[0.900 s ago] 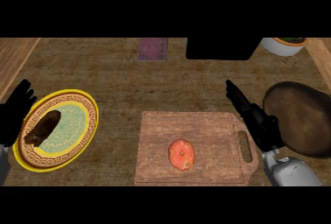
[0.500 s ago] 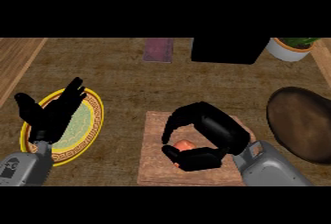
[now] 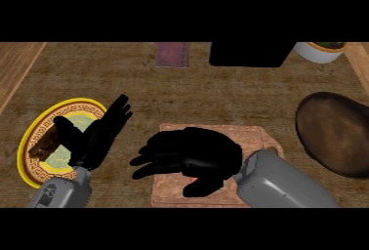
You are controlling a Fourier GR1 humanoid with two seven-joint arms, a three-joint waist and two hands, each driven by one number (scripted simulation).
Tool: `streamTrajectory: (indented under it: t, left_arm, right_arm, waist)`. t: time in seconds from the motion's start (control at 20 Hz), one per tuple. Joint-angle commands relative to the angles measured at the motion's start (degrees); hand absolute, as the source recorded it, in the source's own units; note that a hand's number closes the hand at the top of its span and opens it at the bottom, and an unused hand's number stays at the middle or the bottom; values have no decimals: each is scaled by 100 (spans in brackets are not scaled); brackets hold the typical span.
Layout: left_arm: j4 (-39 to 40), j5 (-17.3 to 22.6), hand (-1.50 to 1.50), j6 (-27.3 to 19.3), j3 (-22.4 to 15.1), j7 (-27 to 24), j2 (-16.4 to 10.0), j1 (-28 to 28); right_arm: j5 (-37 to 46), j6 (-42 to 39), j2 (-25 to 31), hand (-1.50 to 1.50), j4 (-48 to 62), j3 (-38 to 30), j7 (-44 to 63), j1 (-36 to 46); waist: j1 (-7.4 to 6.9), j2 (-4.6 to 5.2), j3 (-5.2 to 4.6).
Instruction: Pick the squash from the cutting board and place it in the pan
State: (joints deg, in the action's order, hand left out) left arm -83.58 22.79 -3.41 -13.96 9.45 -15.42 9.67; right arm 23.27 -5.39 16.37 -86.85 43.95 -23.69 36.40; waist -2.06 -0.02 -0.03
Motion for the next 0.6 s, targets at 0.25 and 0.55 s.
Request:
streamTrajectory:
  t: [0.25, 0.55]
  left_arm:
    - [-66, -68, 0, -123, -42, -35, 68, -329]
    - [-103, -226, 0, -282, -90, -164, 203, -387]
  right_arm:
    - [2687, -1019, 664, -150, -311, 1606, 1790, 1107]
    - [3430, -2812, 20, -150, -867, 2560, 3587, 1066]
  waist:
    - [243, -182, -24]
    - [327, -117, -13]
